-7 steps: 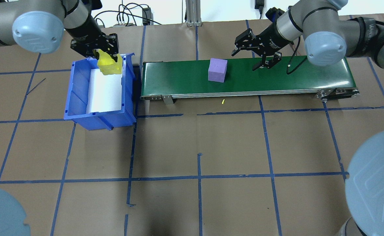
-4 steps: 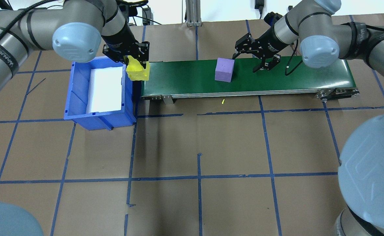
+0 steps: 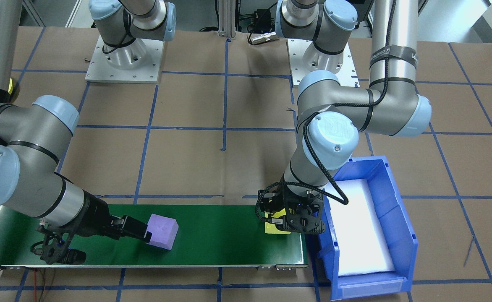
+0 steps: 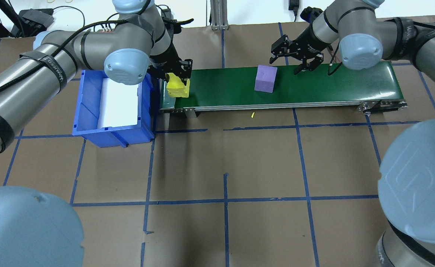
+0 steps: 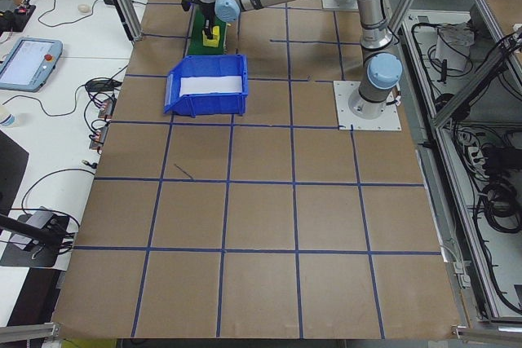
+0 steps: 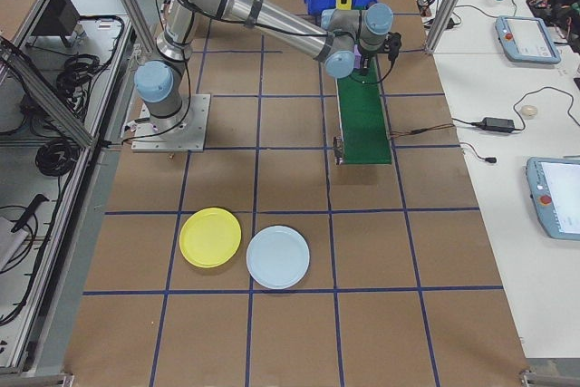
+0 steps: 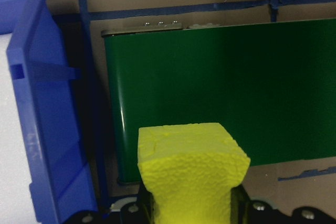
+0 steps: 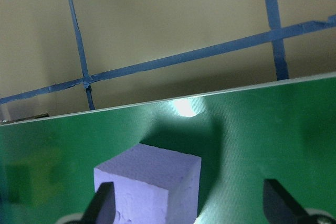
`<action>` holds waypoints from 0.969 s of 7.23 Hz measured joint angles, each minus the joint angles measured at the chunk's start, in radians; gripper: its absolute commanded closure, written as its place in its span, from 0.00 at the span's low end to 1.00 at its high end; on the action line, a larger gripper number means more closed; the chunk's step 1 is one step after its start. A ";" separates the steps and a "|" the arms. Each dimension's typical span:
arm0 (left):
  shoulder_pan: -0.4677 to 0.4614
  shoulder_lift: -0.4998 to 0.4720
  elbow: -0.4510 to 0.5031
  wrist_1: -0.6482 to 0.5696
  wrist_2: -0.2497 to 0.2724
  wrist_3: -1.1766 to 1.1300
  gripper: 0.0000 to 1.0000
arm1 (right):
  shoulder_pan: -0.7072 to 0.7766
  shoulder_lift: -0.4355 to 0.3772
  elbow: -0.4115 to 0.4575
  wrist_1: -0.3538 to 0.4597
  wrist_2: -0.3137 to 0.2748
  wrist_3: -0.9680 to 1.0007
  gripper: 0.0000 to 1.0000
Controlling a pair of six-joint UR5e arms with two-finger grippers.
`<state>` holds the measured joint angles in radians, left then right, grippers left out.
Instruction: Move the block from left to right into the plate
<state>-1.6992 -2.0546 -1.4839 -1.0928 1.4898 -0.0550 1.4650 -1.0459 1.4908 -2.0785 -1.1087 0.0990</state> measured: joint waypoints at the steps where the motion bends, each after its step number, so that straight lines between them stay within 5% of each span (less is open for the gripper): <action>1: -0.001 -0.011 0.000 0.011 0.001 -0.002 0.03 | 0.000 0.007 -0.007 0.000 0.000 0.000 0.00; 4: -0.002 0.001 -0.009 0.016 0.012 -0.002 0.00 | 0.000 0.009 0.003 0.002 -0.001 0.008 0.00; 7: 0.033 0.155 -0.020 -0.107 0.046 0.014 0.00 | 0.000 0.003 0.021 0.007 -0.002 0.024 0.00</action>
<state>-1.6664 -1.8994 -1.5040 -1.2001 1.5363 -0.0411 1.4649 -1.0425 1.5117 -2.0717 -1.1105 0.1226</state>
